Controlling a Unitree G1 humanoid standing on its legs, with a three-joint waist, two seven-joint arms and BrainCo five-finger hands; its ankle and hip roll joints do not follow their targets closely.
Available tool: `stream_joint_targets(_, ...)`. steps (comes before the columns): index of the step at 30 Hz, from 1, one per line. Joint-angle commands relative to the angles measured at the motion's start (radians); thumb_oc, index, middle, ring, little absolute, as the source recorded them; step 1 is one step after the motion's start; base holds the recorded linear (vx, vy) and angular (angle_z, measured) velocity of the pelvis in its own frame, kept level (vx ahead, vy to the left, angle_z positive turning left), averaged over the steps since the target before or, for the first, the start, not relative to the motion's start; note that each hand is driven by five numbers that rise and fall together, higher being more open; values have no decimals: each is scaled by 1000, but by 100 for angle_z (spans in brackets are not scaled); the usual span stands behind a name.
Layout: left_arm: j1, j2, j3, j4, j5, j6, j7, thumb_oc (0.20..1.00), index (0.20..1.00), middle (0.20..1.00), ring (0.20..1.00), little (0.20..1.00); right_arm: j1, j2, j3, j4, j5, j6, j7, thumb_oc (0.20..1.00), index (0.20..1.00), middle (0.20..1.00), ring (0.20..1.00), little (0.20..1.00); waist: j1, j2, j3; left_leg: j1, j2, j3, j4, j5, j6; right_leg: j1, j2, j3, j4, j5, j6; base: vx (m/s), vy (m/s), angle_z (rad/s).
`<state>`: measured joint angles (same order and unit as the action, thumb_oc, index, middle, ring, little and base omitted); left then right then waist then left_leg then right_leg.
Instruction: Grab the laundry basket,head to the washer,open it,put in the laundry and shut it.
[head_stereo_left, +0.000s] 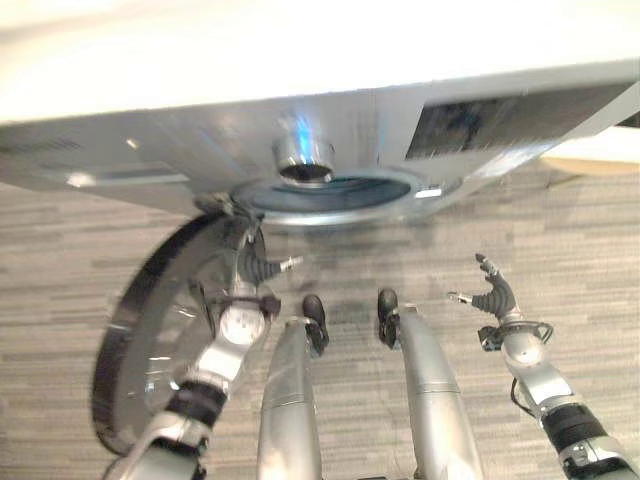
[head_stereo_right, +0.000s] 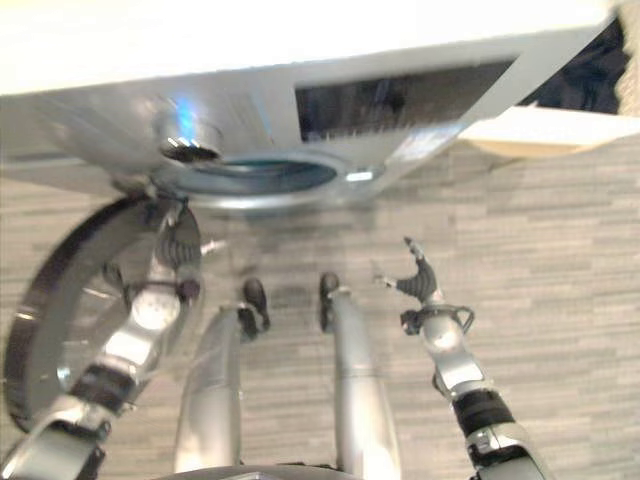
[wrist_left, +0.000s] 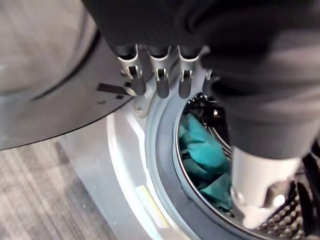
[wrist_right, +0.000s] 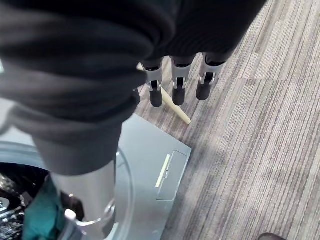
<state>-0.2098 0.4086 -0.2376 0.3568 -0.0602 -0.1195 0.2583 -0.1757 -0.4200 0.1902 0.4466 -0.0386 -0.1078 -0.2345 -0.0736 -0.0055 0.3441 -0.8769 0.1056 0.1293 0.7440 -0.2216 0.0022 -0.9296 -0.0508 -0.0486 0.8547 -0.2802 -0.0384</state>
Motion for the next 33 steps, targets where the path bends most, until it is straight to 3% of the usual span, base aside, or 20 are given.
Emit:
stream_joint_targets(1,44,13,27,14,-98,-66,-41,1000,1000,1000,1000,1000,74,-15,-29,6,10,-16,5,1000,1000,1000,1000,1000,-5,-6,-65,138,-25,-50,-100,-28,20,166,-35,-24,-215,65,79,80,-2,10)
stream_joint_targets(2,83,5,33,18,-117,-63,-55,1000,1000,1000,1000,1000,89,-12,-37,12,16,-16,13,1000,1000,1000,1000,1000,-3,-8,-70,196,-30,-50,-154,-11,18,229,-38,-33,-274,82,83,47,-16,12)
stream_joint_targets(3,165,-12,62,52,-141,-58,-81,1000,1000,1000,1000,1000,117,4,-59,41,32,-20,20,1000,1000,1000,1000,1000,-1,-16,-84,312,-40,-43,-285,66,14,349,-38,-47,-395,145,92,132,-11,10)
stream_joint_targets(4,167,-12,62,52,-141,-58,-81,1000,1000,1000,1000,1000,119,3,-58,42,32,-20,20,1000,1000,1000,1000,1000,0,-14,-82,331,-40,-50,-281,36,8,364,-35,-41,-384,117,99,146,-21,13)
stream_joint_targets(5,237,-15,86,76,-153,-49,-117,1000,1000,1000,1000,1000,145,10,-72,66,30,-20,37,1000,1000,1000,1000,1000,1,-20,-99,439,-47,-42,-395,98,7,475,-33,-48,-495,169,102,133,-11,7)
stream_joint_targets(11,340,-7,117,157,-90,-33,-164,1000,1000,1000,1000,1000,212,22,-112,132,20,-24,70,1000,1000,1000,1000,1000,2,-18,-176,704,-44,-29,-622,166,-13,717,-8,-48,-694,219,128,171,-1,-4)
stream_joint_targets(14,362,-22,119,214,-31,-12,-166,1000,1000,1000,1000,1000,242,43,-131,180,44,-27,81,1000,1000,1000,1000,1000,-6,-22,-225,815,-44,-21,-677,168,-21,838,6,-31,-783,224,126,141,3,-3)
stream_joint_targets(15,362,-22,119,214,-31,-12,-166,1000,1000,1000,1000,1000,242,43,-131,180,44,-27,81,1000,1000,1000,1000,1000,-6,-22,-225,815,-44,-21,-677,168,-21,839,6,-31,-783,224,126,79,71,-1)
stream_joint_targets(16,361,-42,114,238,-14,-5,-164,1000,1000,1000,1000,1000,240,52,-129,217,52,-20,81,1000,1000,1000,1000,1000,3,-27,-244,845,-69,-68,-688,153,-18,877,7,-4,-823,236,131,41,62,-5)
stream_joint_targets(20,360,-50,91,247,-1,-6,-165,1000,1000,1000,1000,1000,240,60,-134,232,71,-17,79,1000,1000,1000,1000,1000,-3,-27,-257,879,-84,-89,-723,144,-9,897,5,31,-851,259,145,42,100,-39)
stream_joint_targets(24,342,-50,58,256,22,-1,-184,1000,1000,1000,1000,1000,250,75,-131,240,83,-4,85,1000,1000,1000,1000,1000,-26,-26,-269,907,-87,-11,-763,147,-1,875,6,76,-855,288,168,-40,96,-43)
stream_joint_targets(25,328,-45,45,255,39,-4,-179,1000,1000,1000,1000,1000,249,80,-116,233,74,2,84,1000,1000,1000,1000,1000,-35,-29,-249,910,-84,39,-761,139,5,844,15,107,-829,299,180,-118,70,-83)
stream_joint_targets(27,320,-42,41,249,44,-5,-175,1000,1000,1000,1000,1000,241,80,-108,228,66,3,78,1000,1000,1000,1000,1000,-35,-29,-241,904,-80,73,-757,135,8,817,17,113,-819,307,189,-159,21,-130)
stream_joint_targets(28,290,-31,29,243,61,-7,-166,1000,1000,1000,1000,1000,227,85,-98,204,57,0,71,1000,1000,1000,1000,1000,-29,-32,-226,896,-62,145,-744,128,9,767,6,63,-794,321,200,-159,-19,-153)
stream_joint_targets(29,289,-31,30,243,61,-7,-166,1000,1000,1000,1000,1000,227,86,-98,204,57,0,71,1000,1000,1000,1000,1000,-27,-34,-229,892,-63,147,-744,131,9,762,6,66,-794,324,199,-165,-119,-231)
stream_joint_targets(30,276,-21,21,228,74,-4,-168,1000,1000,1000,1000,1000,227,89,-93,174,48,-2,63,1000,1000,1000,1000,1000,-12,-31,-220,897,-39,202,-743,128,8,755,-35,-83,-786,313,196,-73,-86,-216)
stream_joint_targets(31,276,-21,21,228,74,-4,-168,1000,1000,1000,1000,1000,228,89,-94,173,48,-2,63,1000,1000,1000,1000,1000,-13,-31,-220,898,-39,202,-743,127,8,756,-35,-84,-786,313,196,-67,-119,-231)
stream_joint_targets(33,276,-17,17,215,87,0,-164,1000,1000,1000,1000,1000,229,90,-81,149,29,-5,57,1000,1000,1000,1000,1000,12,-20,-222,934,-10,257,-763,118,-3,755,-84,-254,-760,290,194,41,-120,-158)
